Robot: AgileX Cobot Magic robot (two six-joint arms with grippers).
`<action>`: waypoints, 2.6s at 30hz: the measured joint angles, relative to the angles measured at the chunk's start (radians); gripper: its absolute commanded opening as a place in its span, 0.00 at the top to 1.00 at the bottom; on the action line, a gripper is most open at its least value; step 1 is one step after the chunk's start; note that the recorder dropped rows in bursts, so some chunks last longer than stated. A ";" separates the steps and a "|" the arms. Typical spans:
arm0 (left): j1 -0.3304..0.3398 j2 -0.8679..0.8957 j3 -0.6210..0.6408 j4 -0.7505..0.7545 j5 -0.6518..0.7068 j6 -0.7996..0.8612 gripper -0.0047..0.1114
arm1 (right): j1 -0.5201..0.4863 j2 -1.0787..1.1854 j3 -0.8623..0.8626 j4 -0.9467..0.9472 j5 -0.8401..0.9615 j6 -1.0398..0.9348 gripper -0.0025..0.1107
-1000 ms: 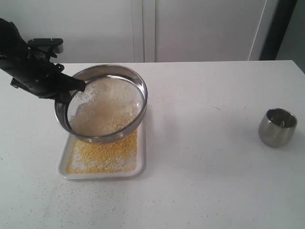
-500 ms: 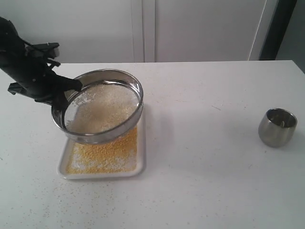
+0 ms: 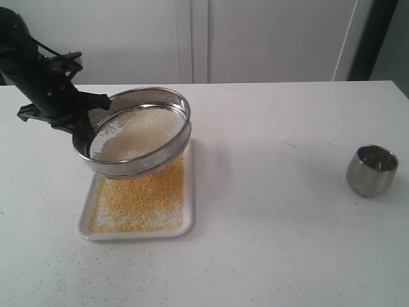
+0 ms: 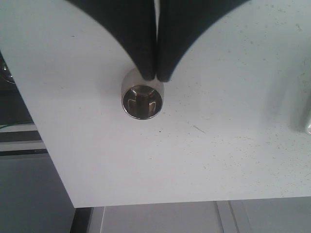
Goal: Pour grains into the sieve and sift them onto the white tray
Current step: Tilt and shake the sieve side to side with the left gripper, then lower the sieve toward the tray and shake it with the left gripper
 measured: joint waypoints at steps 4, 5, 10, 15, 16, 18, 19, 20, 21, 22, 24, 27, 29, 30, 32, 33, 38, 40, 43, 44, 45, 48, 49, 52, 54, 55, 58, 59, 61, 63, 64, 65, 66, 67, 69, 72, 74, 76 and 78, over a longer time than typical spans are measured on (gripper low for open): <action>0.035 0.027 0.015 -0.123 0.127 0.200 0.96 | 0.000 0.000 0.000 0.000 0.000 0.000 0.98; 0.030 0.017 0.040 -0.161 0.116 0.250 0.96 | 0.000 0.000 0.000 0.000 0.000 0.000 0.98; 0.019 0.005 0.082 -0.249 -0.025 0.276 0.96 | 0.000 0.000 0.000 0.002 0.000 0.000 0.98; 0.049 0.030 0.078 -0.116 0.002 0.139 0.96 | 0.000 0.000 0.000 0.002 0.000 0.000 0.98; 0.048 0.027 0.078 -0.084 0.017 0.132 0.96 | 0.000 0.000 0.000 0.002 0.000 0.000 0.98; 0.017 0.009 0.078 -0.032 0.027 0.126 0.96 | 0.000 0.000 0.000 0.002 0.000 0.000 0.98; -0.009 -0.007 0.078 0.003 0.010 0.124 0.96 | 0.000 0.000 0.000 0.002 0.000 0.000 0.98; -0.039 -0.025 0.078 0.046 -0.020 0.113 0.96 | 0.000 0.000 0.000 0.002 0.000 0.000 0.98; -0.063 -0.039 0.078 0.090 -0.052 0.091 0.96 | 0.000 0.000 0.000 0.002 0.000 0.000 0.98; -0.088 -0.052 0.078 0.147 -0.098 0.045 0.96 | 0.000 0.000 0.000 0.002 0.000 0.000 0.98; -0.108 -0.059 0.061 0.246 -0.152 -0.083 0.96 | 0.000 0.000 0.000 0.002 0.000 0.000 0.98; -0.096 -0.035 0.032 0.306 -0.094 -0.186 0.96 | 0.000 0.000 0.000 0.002 0.000 0.000 0.98; -0.095 -0.026 0.040 0.299 -0.005 -0.152 0.96 | 0.000 0.000 0.000 0.002 0.000 0.000 0.98; -0.106 -0.026 0.059 0.289 0.018 -0.103 0.96 | 0.000 0.000 0.000 0.002 0.000 0.000 0.98; -0.142 -0.032 0.101 0.282 -0.008 -0.011 0.96 | 0.000 0.000 0.000 0.002 0.000 0.000 0.98; -0.162 -0.034 0.119 0.282 -0.044 0.016 0.96 | 0.000 0.000 0.000 0.002 0.000 0.000 0.98; -0.134 -0.023 0.121 0.269 -0.156 -0.156 0.96 | 0.000 0.000 0.000 0.002 0.000 0.000 0.98; -0.092 -0.017 0.111 0.228 -0.117 -0.186 0.96 | 0.000 0.000 0.000 0.002 0.000 0.000 0.98; -0.073 -0.015 0.112 0.176 -0.053 -0.058 0.96 | 0.000 0.000 0.000 0.002 0.000 0.000 0.98; -0.077 -0.013 0.112 0.174 -0.054 -0.032 0.96 | 0.000 0.000 0.000 0.002 0.000 0.000 0.98; -0.078 -0.011 0.112 0.171 -0.065 -0.044 0.96 | 0.000 0.000 0.000 0.002 0.000 0.000 0.98; -0.054 0.007 0.080 0.099 -0.072 -0.157 0.96 | 0.000 0.000 0.000 0.002 0.000 0.000 0.98; -0.039 0.010 0.073 0.066 -0.054 -0.142 0.96 | 0.000 0.000 0.000 0.002 0.000 0.000 0.98; -0.034 0.012 0.062 0.001 0.024 0.054 0.96 | 0.000 0.000 0.000 0.002 -0.002 0.000 0.98; -0.060 0.010 0.061 0.052 0.033 0.094 0.96 | 0.000 0.000 0.000 0.002 -0.002 0.000 0.98; -0.068 0.010 0.061 0.109 0.017 0.035 0.96 | 0.000 0.000 0.000 0.002 -0.002 0.000 0.98; -0.073 0.008 0.061 0.176 -0.004 -0.128 0.96 | 0.000 0.000 0.000 0.002 -0.002 0.000 0.98; -0.073 0.008 0.060 0.176 -0.004 -0.093 0.96 | 0.000 0.000 0.000 0.002 -0.002 0.000 0.98; -0.090 0.000 0.060 0.212 0.000 0.006 0.96 | 0.000 0.000 0.000 0.002 -0.002 0.000 0.98; -0.114 -0.005 0.060 0.302 -0.015 -0.058 0.96 | 0.000 0.000 0.000 0.002 -0.002 0.000 0.98; -0.120 -0.005 0.060 0.330 -0.026 -0.142 0.96 | 0.000 0.000 0.000 0.002 -0.004 0.000 0.98; -0.122 -0.007 0.060 0.329 -0.034 -0.187 0.96 | 0.000 0.000 0.000 0.002 -0.004 0.000 0.98; -0.123 -0.007 0.060 0.305 -0.041 -0.170 0.96 | 0.000 0.000 0.000 0.002 -0.004 0.000 0.98; -0.123 -0.009 0.060 0.299 -0.049 -0.124 0.96 | 0.000 0.000 0.000 0.002 -0.004 0.000 0.98; -0.124 -0.010 0.060 0.326 -0.057 -0.088 0.96 | 0.000 0.000 0.000 0.002 -0.004 0.000 0.98; -0.114 -0.008 0.060 0.261 -0.062 -0.185 0.96 | 0.000 0.000 0.000 0.002 -0.004 0.000 0.98; -0.112 -0.010 0.060 0.199 -0.059 -0.064 0.96 | 0.000 0.000 0.000 0.002 -0.004 0.000 0.98; -0.115 -0.011 0.065 0.196 -0.078 -0.002 0.96 | 0.000 0.000 0.000 0.002 -0.004 0.000 0.98; -0.109 -0.010 0.070 0.205 -0.113 -0.118 0.96 | 0.000 0.000 0.000 0.002 -0.004 0.003 0.98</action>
